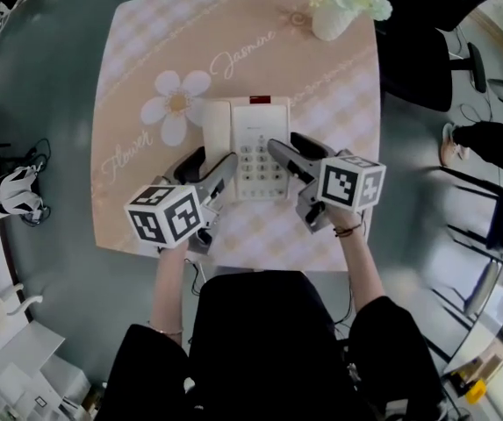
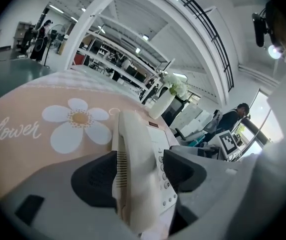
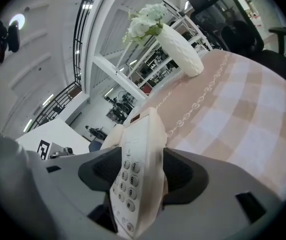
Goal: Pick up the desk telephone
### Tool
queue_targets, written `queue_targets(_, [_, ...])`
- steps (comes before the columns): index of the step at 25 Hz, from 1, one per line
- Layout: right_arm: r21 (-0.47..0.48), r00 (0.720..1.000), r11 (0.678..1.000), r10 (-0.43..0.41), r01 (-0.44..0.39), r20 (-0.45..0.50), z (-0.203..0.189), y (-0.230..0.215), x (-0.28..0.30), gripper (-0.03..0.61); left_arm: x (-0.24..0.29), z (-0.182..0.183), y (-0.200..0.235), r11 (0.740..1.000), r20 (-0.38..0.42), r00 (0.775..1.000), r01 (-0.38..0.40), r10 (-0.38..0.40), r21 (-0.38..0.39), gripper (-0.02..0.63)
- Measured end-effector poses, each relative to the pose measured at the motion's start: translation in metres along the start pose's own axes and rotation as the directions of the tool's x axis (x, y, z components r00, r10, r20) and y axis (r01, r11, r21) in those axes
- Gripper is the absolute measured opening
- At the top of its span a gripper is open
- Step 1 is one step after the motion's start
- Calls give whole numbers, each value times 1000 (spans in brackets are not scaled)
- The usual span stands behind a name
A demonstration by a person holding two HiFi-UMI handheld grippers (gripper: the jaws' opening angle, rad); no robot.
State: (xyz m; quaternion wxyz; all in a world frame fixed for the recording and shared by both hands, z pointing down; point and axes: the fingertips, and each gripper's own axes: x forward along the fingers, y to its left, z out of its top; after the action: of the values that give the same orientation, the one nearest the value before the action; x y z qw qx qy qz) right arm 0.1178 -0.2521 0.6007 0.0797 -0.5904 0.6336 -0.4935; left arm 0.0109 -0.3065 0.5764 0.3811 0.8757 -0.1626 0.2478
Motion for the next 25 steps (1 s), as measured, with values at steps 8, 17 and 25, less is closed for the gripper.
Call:
queue_targets(8, [-19, 999, 999, -38, 37, -38, -6, -3, 9, 242, 7, -10, 8, 1000, -80, 997, -14, 15, 20, 301])
queue_targets(17, [-33, 995, 998, -57, 55, -77, -10, -2, 13, 244, 18, -18, 11, 996, -114, 992, 41, -50, -74, 316])
queue_targets(25, [-9, 996, 998, -70, 70, -55, -6, -2, 14, 247, 24, -21, 11, 995, -137, 989, 43, -56, -90, 339])
